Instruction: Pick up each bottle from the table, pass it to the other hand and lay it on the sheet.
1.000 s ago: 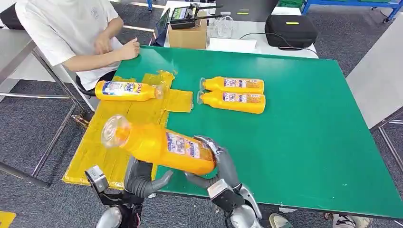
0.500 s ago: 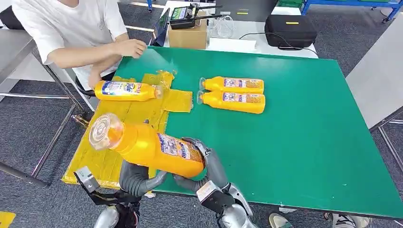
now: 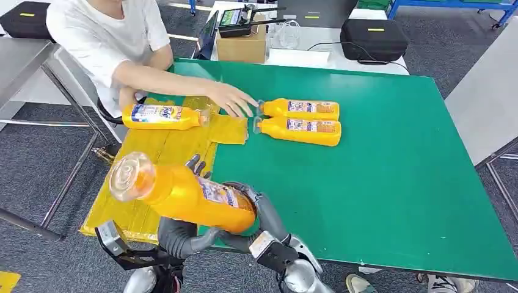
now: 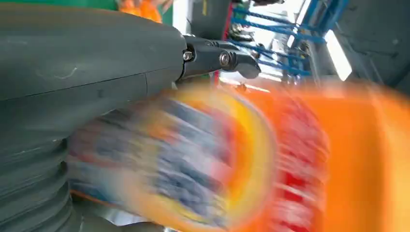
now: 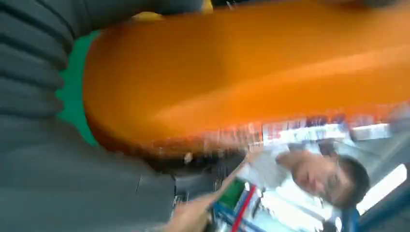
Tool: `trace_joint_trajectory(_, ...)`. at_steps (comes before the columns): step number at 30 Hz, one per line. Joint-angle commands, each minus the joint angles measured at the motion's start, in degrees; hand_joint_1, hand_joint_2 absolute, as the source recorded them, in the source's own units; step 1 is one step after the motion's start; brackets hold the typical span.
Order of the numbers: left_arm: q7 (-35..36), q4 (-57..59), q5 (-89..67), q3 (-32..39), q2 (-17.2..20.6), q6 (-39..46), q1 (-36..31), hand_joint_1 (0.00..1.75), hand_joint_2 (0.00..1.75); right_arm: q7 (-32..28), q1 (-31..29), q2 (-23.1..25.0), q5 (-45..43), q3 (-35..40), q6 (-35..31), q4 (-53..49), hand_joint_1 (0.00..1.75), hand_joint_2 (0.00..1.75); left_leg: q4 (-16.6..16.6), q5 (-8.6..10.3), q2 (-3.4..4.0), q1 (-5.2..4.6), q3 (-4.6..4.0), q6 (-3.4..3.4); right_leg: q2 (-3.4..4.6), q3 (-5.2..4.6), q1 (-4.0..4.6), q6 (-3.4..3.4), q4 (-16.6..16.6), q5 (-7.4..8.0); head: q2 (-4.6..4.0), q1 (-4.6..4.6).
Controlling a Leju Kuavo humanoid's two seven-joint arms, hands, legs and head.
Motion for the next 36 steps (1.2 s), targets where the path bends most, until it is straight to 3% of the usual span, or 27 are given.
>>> trace_joint_trajectory(1,-0.2,3.5,0.1,-2.7,1.9,-7.5,-3.6,1.62,1.75,2.6,-5.0,-1.4,-0.6,3.0,5.5,11.6,1.75,1.75,-0.2,0.02,-0.09,0.02,0.22,0.16,-0.05,0.24,0.07,-0.26,-0.2,0.01,0.0,0.0)
trace_joint_trajectory(3,0.3,3.6,0.0,-2.9,2.0,-7.8,-3.5,1.75,1.75,3.3,-5.1,-1.4,0.1,2.7,4.7,11.8,1.75,1.75,-0.2,0.02,-0.05,0.01,0.3,0.18,-0.01,0.31,0.07,-0.26,-0.2,0.02,0.0,-0.02)
trace_joint_trajectory(9,3.8,5.7,-1.9,-3.1,2.2,-5.3,-3.7,1.75,1.75,3.5,-4.6,-1.3,2.8,2.2,2.0,11.8,1.75,1.75,-0.1,0.02,-0.09,-0.01,0.14,0.1,-0.06,0.16,0.02,-0.15,-0.1,0.0,0.0,0.0)
trace_joint_trajectory(10,3.9,6.1,-1.9,-3.0,2.2,-5.2,-3.8,1.75,1.75,3.4,-4.4,-1.2,3.1,2.3,1.7,11.6,1.52,1.75,-0.2,0.03,-0.13,0.01,0.27,0.17,-0.08,0.3,0.07,-0.27,-0.2,0.01,0.0,0.0)
trace_joint_trajectory(11,5.2,6.6,-2.1,-2.7,2.0,-4.0,-3.9,1.75,1.75,3.2,-4.0,-1.1,3.8,1.9,0.2,11.2,0.09,1.75,-0.1,0.02,-0.08,-0.01,0.15,0.12,-0.05,0.16,0.03,-0.17,-0.1,0.0,0.0,0.0)
trace_joint_trajectory(12,5.9,6.7,-2.1,-2.5,1.9,-3.2,-3.9,1.75,1.75,3.3,-3.5,-0.9,4.1,1.5,-0.6,10.6,0.0,1.75,-0.1,0.01,-0.08,0.01,0.15,0.1,-0.06,0.16,0.04,-0.16,-0.1,0.0,0.0,-0.02)
trace_joint_trajectory(13,6.7,7.0,-2.0,-2.2,1.8,-2.5,-3.9,1.75,1.75,3.2,-3.1,-0.7,4.5,1.2,-2.0,9.7,0.0,0.0,-0.2,0.02,-0.13,-0.01,0.24,0.16,-0.1,0.26,0.04,-0.24,-0.2,-0.01,0.0,0.0)
trace_joint_trajectory(22,7.7,6.3,-0.7,-1.7,1.8,-1.0,-3.7,1.75,1.75,1.5,-1.5,-0.3,3.6,-0.6,-5.3,6.9,0.0,0.0,-0.1,0.0,-0.09,-0.01,0.15,0.13,-0.06,0.15,0.03,-0.2,-0.1,-0.03,0.0,0.0)
trace_joint_trajectory(31,7.2,4.1,-2.2,2.4,4.2,3.0,-3.8,1.75,1.75,0.3,-0.1,-1.4,3.5,-2.2,-8.4,4.3,0.0,0.0,-0.2,0.01,-0.06,0.02,0.23,0.16,-0.02,0.23,0.07,-0.28,-0.2,-0.01,0.0,0.02)
trace_joint_trajectory(36,6.3,3.7,-26.0,6.5,9.4,15.9,-4.8,1.75,1.75,-1.8,1.5,-2.0,3.1,-5.3,-11.9,0.8,0.0,0.0,-0.1,0.01,-0.05,0.0,0.13,0.12,-0.02,0.13,0.04,-0.19,-0.1,0.0,0.0,0.0)
